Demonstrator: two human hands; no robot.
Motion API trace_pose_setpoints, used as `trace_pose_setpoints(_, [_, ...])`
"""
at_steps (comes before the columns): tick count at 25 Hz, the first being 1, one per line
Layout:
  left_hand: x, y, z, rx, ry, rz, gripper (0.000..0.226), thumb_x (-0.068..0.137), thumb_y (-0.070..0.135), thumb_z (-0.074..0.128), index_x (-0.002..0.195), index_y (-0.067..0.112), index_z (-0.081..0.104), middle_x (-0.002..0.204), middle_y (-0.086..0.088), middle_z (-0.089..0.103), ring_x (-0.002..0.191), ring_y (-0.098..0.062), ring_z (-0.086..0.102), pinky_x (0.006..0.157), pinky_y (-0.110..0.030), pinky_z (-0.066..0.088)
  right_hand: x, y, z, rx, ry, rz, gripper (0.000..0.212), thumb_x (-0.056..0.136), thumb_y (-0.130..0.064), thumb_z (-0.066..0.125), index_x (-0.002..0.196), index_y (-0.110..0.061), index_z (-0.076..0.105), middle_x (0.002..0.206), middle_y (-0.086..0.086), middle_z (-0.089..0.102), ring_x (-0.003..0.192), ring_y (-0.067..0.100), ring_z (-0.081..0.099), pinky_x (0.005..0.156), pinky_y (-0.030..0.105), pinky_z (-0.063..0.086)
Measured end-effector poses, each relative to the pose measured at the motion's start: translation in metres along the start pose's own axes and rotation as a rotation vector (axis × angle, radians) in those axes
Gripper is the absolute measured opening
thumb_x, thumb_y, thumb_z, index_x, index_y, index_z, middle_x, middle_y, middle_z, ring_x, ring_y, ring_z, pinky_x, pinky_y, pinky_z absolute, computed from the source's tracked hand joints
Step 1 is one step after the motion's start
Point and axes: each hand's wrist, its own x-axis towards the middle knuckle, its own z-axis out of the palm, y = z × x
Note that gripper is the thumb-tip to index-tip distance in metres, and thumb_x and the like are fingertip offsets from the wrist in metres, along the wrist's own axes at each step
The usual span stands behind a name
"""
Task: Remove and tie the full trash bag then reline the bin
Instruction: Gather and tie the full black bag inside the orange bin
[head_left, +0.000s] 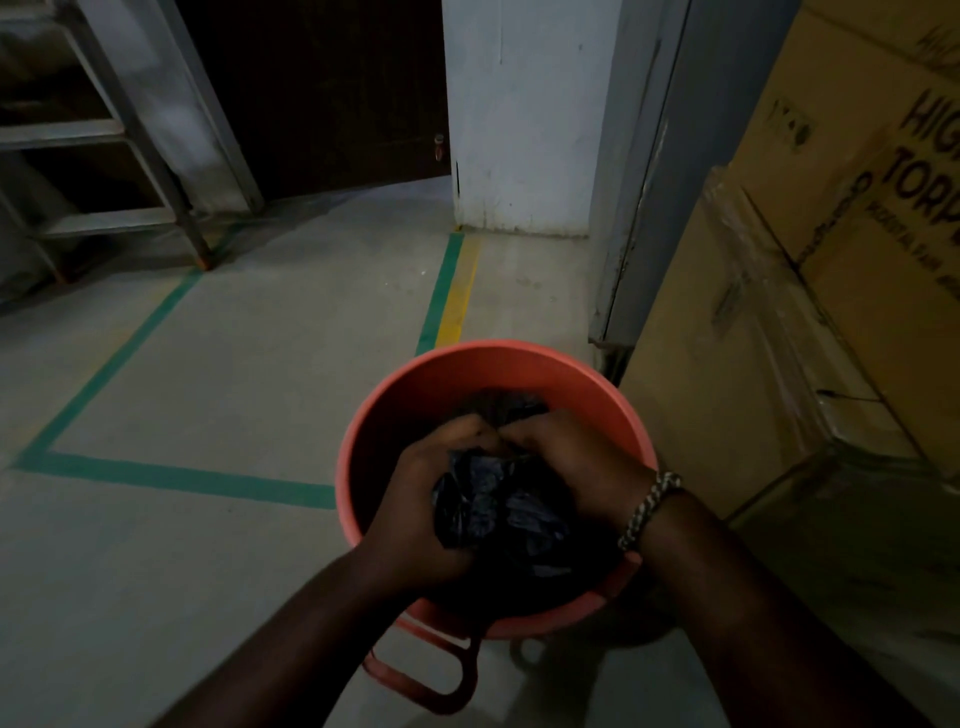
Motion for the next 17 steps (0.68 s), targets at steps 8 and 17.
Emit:
trace_pose_setpoints(8, [0.010, -0.005, 0.005, 0.139, 0.236, -0.059, 0.028, 0.073, 0.017, 0.060, 0.098, 0.030, 0.059, 0.092, -0.012, 0.062, 0.090, -0.032, 0.065, 0.075, -0.055, 0.052, 0.001, -0.034, 0.006, 0.622, 0.053, 0.143, 0.030, 0.079, -0.012, 0.067, 0.107, -0.016, 0.076, 0.087, -0.011, 0.067, 0.102, 0.010, 0.065, 0.102, 0.042, 0.053])
trace_pose_setpoints(17, [-0.001, 0.000, -0.018, 0.111, -0.020, -0.588, 0.024, 0.044, 0.022, 0.061, 0.058, 0.041, 0.062, 0.076, 0.016, 0.056, 0.074, 0.022, 0.058, 0.076, 0.002, 0.036, -0.003, -0.051, -0.009, -0.126, 0.345, -0.412, 0.017, 0.064, -0.001, 0.070, 0.067, -0.013, 0.059, 0.075, -0.006, 0.059, 0.071, 0.012, 0.058, 0.065, 0.022, 0.041])
